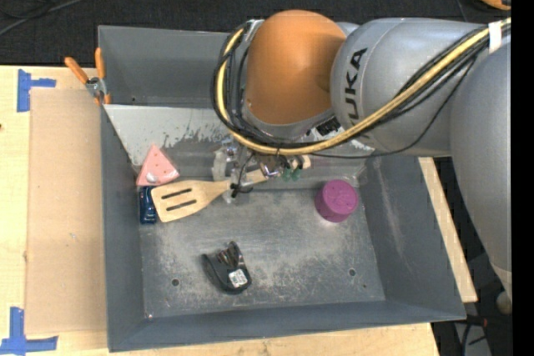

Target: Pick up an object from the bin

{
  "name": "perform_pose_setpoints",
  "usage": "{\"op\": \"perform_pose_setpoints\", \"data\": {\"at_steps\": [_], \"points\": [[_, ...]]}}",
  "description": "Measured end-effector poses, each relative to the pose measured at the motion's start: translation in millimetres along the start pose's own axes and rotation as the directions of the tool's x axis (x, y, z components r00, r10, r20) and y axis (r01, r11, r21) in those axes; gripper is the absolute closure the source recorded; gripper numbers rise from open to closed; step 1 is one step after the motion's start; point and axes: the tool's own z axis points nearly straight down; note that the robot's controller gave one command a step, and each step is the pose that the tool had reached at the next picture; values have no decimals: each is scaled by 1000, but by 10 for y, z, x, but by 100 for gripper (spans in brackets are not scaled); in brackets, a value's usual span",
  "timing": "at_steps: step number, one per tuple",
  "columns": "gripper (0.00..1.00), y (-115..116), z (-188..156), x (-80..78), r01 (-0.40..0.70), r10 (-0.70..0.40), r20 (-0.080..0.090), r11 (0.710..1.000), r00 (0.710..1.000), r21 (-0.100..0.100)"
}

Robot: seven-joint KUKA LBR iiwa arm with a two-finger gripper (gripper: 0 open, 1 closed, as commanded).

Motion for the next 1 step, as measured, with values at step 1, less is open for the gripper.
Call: {"op": "perform_pose_setpoints", "data": {"at_steps": [1], "points": [[100,14,-848,-3,-12,12,2,1000,1000,1]]}}
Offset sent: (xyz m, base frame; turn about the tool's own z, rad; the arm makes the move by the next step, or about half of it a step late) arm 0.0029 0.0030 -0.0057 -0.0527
